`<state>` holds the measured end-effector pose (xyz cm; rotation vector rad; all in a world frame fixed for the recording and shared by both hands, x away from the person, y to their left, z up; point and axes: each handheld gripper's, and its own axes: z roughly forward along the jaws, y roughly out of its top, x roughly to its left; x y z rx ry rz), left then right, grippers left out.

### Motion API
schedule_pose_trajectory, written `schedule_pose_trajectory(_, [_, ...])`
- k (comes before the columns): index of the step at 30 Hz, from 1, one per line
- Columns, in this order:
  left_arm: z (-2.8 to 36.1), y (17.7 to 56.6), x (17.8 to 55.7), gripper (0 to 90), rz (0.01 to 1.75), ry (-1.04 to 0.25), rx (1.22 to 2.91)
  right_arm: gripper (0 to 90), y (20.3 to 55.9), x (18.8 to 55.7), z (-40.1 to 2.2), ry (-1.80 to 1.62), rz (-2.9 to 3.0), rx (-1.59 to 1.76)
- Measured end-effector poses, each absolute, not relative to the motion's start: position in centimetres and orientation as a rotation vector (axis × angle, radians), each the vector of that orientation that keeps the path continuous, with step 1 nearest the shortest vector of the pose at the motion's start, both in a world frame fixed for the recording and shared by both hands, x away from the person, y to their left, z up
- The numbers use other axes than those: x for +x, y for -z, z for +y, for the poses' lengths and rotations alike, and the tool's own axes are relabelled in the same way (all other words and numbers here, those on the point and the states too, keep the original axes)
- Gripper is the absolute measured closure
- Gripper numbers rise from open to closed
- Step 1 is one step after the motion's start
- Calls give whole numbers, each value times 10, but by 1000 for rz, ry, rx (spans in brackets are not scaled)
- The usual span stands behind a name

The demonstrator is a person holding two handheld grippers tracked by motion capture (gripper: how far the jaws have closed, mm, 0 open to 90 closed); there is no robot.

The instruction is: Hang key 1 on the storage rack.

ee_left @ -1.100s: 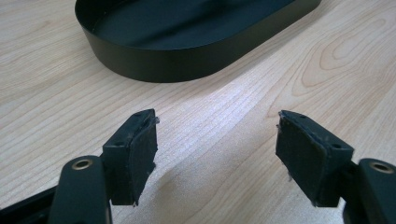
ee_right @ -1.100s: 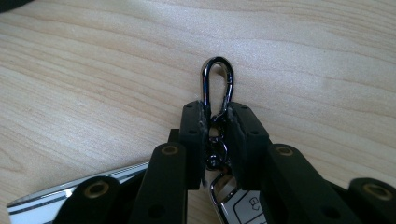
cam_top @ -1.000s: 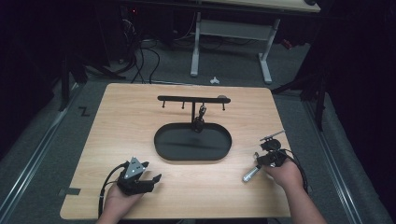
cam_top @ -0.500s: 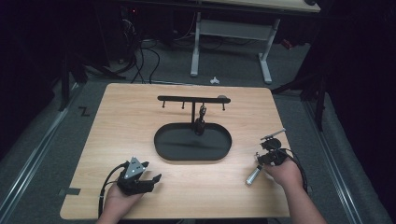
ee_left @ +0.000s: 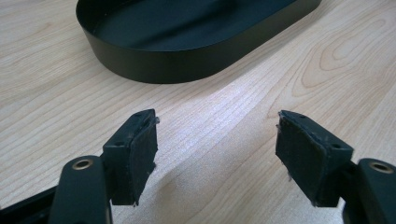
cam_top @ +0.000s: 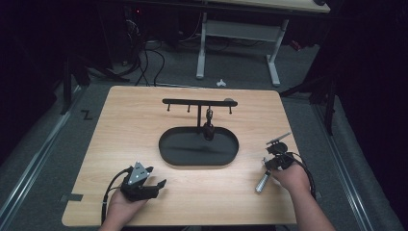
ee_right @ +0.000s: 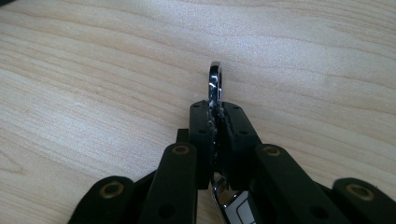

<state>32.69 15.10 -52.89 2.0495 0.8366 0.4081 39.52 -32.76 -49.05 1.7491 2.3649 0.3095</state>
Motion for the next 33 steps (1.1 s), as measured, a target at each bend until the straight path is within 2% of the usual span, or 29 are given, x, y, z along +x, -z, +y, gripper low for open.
schedule_pose_trajectory(7, [151,529,327,299,840,-406,2051,844,481,392,-328,-329,2382,1764])
schedule_pose_trajectory(21, [151,529,327,299,834,-407,2052,845,421,379,-321,-364,2421,1660])
schedule_pose_trajectory(33, [150,529,326,299,837,-405,2045,845,395,376,-307,-364,2451,1590])
